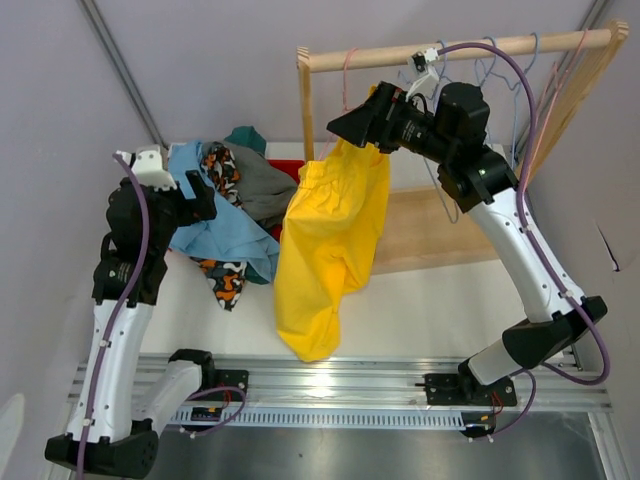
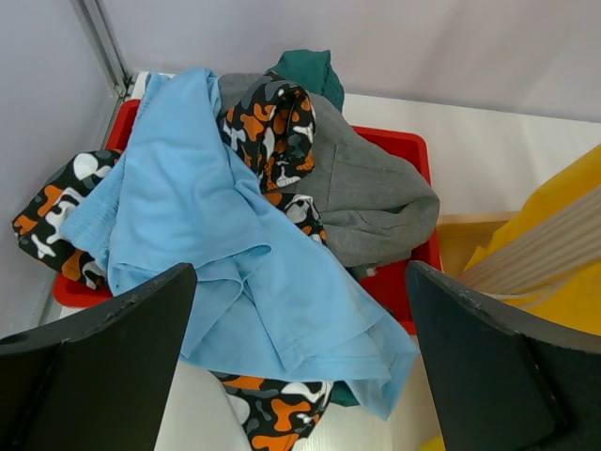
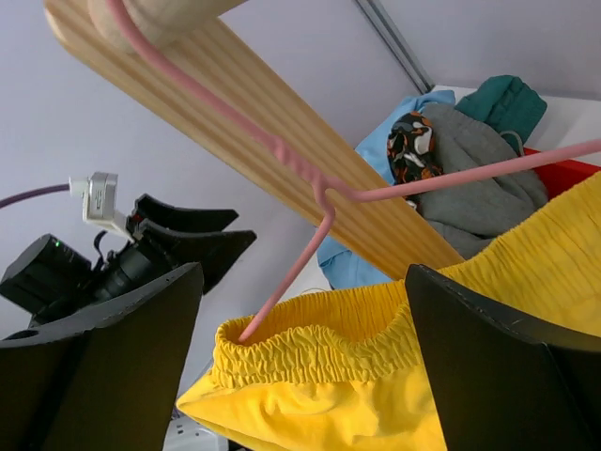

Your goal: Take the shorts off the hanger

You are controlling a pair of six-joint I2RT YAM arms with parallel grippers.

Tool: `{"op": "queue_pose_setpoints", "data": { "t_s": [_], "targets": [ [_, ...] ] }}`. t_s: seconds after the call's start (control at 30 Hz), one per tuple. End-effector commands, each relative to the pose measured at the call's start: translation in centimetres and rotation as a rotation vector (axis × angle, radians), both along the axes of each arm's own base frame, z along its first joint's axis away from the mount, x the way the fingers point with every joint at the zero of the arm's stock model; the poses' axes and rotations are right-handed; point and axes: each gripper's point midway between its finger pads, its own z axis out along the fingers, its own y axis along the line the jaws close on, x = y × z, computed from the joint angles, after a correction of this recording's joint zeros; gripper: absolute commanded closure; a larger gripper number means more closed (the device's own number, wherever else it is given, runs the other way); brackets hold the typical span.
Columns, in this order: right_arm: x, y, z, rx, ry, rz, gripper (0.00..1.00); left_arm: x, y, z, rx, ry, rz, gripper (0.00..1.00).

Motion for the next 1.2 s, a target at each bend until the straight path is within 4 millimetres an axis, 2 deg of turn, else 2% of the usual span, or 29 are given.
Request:
{"op": "queue_pose_setpoints", "data": {
  "t_s": [0.0, 0.13, 0.33, 0.47, 0.73, 0.77, 0.83, 0.9, 0.93, 0.97, 1.03, 1.07, 1.13, 1.17],
  "targets": [
    [0.3, -0.1, 2.6, 0.038, -0.088, -0.057, 0.03, -0.5, -1.3, 0.5, -0.044, -0.063, -0.062, 0.01],
    [1.4, 1.5, 1.0, 0.043, -0.061, -0.064, 0.07, -1.0, -1.8, 0.1, -0.055, -0.077, -0.091, 0.01],
    [1.4, 3.4, 0.6, 0.065, -0.062, -0.082, 0.23, -1.0, -2.2, -0.7, -0.063, -0.082, -0.107, 0.01],
    [1.2, 4.3, 0.4, 0.068, -0.062, -0.085, 0.47, -1.3, -2.2, -1.0, -0.063, -0.088, -0.111, 0.01],
    [0.6, 3.4, 0.4, 0.069, -0.061, -0.108, 0.77, -1.8, -2.4, -1.1, -0.038, -0.102, -0.115, 0.01],
    [0.5, 3.3, 0.3, 0.064, -0.057, -0.111, 0.84, -1.9, -2.7, -0.9, -0.032, -0.107, -0.127, 0.01],
    [0.0, 2.6, 1.0, 0.073, -0.068, -0.122, 0.95, -2.3, -4.0, 0.5, -0.036, -0.129, -0.193, 0.01],
    [-0.3, 2.1, 1.4, 0.079, -0.072, -0.137, 1.0, -3.2, -6.0, 2.0, -0.044, -0.159, -0.31, 0.01],
    [-0.8, 1.6, 2.2, 0.094, -0.086, -0.143, 1.0, -3.6, -6.8, 2.7, -0.05, -0.178, -0.352, 0.01],
    [-1.0, 1.3, 2.9, 0.108, -0.097, -0.15, 1.0, -4.4, -8.1, 4.4, -0.064, -0.213, -0.414, 0.01],
    [-1.4, 0.6, 4.2, 0.137, -0.119, -0.167, 1.0, -5.8, -10.4, 5.8, -0.08, -0.253, -0.527, 0.01],
    [-2.1, 0.1, 5.3, 0.163, -0.132, -0.172, 1.0, -7.0, -12.2, 6.7, -0.095, -0.276, -0.613, 0.01],
    [-2.7, -0.6, 7.0, 0.199, -0.151, -0.185, 1.0, -8.9, -14.8, 8.1, -0.117, -0.332, -0.768, 0.01],
    [-3.0, -0.9, 7.7, 0.215, -0.156, -0.184, 1.0, -10.0, -16.5, 8.0, -0.14, -0.332, -0.847, 0.01]
  ]
}}
